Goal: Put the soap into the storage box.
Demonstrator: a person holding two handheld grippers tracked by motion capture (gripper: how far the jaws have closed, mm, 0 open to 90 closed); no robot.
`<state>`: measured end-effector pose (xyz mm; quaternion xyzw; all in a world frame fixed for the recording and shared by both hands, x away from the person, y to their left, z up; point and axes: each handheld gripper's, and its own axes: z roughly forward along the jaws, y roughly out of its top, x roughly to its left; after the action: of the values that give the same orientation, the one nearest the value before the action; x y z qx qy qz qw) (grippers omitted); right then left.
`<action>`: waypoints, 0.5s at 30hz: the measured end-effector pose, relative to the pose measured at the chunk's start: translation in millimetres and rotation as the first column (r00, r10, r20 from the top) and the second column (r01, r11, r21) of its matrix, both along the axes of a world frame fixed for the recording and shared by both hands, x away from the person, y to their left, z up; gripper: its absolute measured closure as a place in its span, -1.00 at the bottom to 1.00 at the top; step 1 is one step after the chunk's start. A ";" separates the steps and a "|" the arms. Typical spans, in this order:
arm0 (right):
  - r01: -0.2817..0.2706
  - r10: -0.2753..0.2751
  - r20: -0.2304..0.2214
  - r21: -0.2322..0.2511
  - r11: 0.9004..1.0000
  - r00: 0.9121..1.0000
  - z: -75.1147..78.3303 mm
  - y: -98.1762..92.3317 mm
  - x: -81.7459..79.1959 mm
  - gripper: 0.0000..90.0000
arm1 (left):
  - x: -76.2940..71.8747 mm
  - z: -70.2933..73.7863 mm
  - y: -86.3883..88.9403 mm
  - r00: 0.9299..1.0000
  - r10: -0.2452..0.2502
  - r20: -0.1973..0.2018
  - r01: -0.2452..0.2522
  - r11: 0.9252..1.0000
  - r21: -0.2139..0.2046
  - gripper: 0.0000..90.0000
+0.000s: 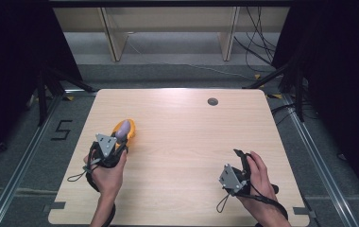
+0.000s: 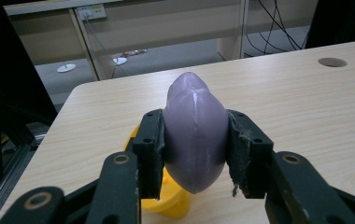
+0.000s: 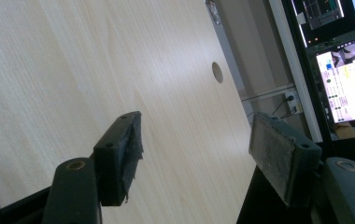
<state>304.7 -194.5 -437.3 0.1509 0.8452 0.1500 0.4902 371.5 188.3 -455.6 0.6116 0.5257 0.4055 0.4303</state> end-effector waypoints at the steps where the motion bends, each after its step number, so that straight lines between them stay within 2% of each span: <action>1: 0.000 0.000 0.000 0.001 1.000 1.000 0.0 0.0 0.0 -0.21 | 0.8 0.3 1.2 1.000 0.001 0.000 -0.001 1.000 0.008 0.31; 7: 0.004 -0.004 -0.002 0.008 1.000 1.000 -0.2 0.2 -0.4 -0.21 | 5.0 0.2 5.6 1.000 0.014 -0.003 -0.014 1.000 0.014 0.31; 8: -0.017 0.017 0.004 -0.012 1.000 1.000 0.6 -1.8 0.8 -0.21 | 6.0 -0.1 5.9 1.000 0.016 0.002 -0.016 1.000 0.006 0.31; 9: 0.014 -0.013 -0.009 0.017 1.000 1.000 -0.7 -0.3 -0.8 -0.21 | 6.5 0.1 6.9 1.000 0.017 -0.001 -0.017 1.000 0.012 0.31; 11: -0.002 0.002 0.002 0.000 1.000 1.000 0.2 0.0 -0.1 -0.21 | 7.7 -0.1 8.2 1.000 0.022 -0.003 -0.022 1.000 0.010 0.31; 15: 0.021 -0.021 -0.010 0.026 0.999 1.000 -1.0 0.5 -1.2 -0.21 | 10.4 -1.3 10.6 1.000 0.029 -0.008 -0.029 1.000 0.009 0.31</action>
<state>303.4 -194.0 -438.3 0.1668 0.8441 0.1551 0.4855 381.8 198.8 -457.0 0.6076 0.5344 0.4114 0.4195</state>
